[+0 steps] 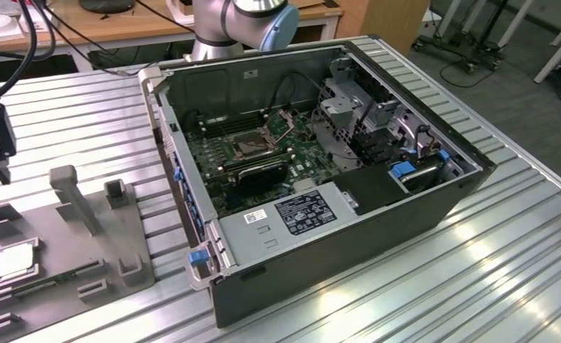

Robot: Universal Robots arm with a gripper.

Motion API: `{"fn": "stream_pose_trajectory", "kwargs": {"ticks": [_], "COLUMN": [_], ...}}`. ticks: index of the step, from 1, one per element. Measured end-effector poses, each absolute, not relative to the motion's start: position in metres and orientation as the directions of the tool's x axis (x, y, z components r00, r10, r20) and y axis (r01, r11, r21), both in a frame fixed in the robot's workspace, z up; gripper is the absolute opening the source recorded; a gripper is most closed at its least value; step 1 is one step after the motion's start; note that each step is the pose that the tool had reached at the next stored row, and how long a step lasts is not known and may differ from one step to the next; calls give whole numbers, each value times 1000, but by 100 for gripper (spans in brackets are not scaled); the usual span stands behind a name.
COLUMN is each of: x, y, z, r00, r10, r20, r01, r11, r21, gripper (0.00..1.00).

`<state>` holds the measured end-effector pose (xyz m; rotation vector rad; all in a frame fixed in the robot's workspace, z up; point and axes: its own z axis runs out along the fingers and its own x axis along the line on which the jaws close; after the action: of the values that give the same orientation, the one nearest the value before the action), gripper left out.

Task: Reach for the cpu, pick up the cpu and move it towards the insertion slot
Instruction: 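Reach for the cpu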

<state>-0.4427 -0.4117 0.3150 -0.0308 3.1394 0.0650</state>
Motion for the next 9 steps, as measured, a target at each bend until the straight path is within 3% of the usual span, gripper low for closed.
{"fn": "stream_pose_trajectory", "kwargs": {"ticks": [9], "x": [-443], "y": [-413], "z": [305], "r00": [-1000], "r10": [-19], "r20": [-8], "r01": [-20], "r11": [999], "r21": [41], "gripper": [67]}}
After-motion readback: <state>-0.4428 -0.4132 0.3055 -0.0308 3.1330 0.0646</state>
